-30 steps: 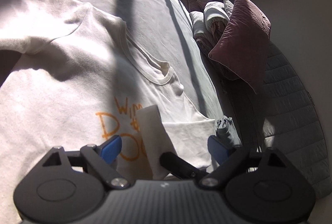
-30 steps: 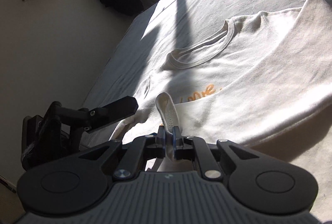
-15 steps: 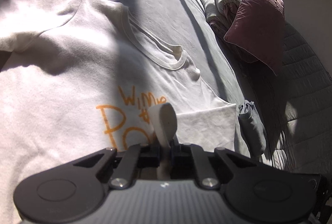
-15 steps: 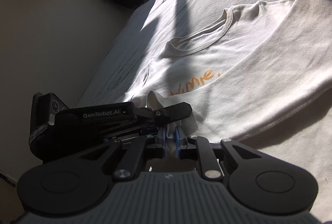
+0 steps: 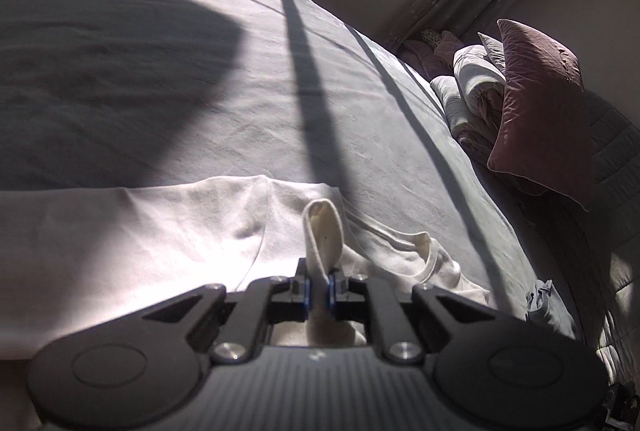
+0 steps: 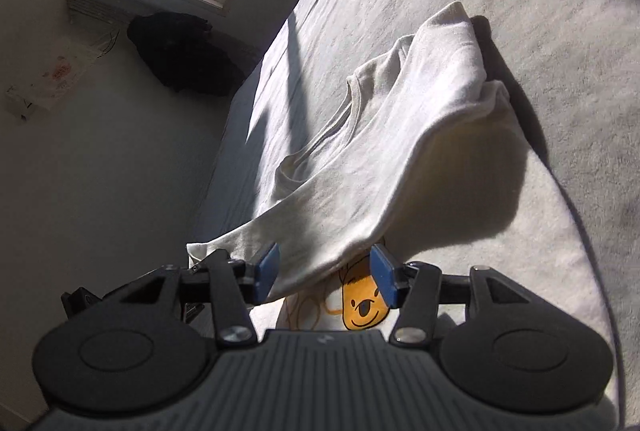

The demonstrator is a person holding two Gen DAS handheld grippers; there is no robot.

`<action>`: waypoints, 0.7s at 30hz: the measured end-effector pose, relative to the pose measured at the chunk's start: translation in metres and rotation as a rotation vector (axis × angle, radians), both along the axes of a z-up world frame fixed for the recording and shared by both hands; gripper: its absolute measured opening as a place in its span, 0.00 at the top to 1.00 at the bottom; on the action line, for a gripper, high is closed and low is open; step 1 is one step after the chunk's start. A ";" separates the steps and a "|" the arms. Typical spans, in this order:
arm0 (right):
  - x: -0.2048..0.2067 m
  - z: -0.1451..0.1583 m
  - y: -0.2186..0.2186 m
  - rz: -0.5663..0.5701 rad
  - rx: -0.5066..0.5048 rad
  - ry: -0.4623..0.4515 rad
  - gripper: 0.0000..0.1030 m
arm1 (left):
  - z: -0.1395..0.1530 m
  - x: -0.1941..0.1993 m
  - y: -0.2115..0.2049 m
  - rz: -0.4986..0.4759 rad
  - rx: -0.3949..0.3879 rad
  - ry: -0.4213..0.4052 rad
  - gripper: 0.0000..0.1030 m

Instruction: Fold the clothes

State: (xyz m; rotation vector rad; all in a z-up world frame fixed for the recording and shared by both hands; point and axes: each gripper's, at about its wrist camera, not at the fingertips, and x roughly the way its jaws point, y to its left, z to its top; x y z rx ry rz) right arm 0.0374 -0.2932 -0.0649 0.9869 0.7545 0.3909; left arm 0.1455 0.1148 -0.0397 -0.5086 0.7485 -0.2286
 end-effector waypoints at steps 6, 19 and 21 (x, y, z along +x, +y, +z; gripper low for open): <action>0.001 0.001 -0.012 -0.045 0.001 -0.001 0.47 | -0.012 0.006 0.019 0.071 -0.013 0.025 0.62; 0.004 -0.007 -0.039 -0.171 0.182 0.022 0.47 | -0.013 0.005 -0.001 0.016 0.182 0.088 0.71; 0.006 -0.008 -0.044 -0.207 0.209 0.018 0.47 | -0.015 0.004 -0.001 0.040 0.201 0.073 0.90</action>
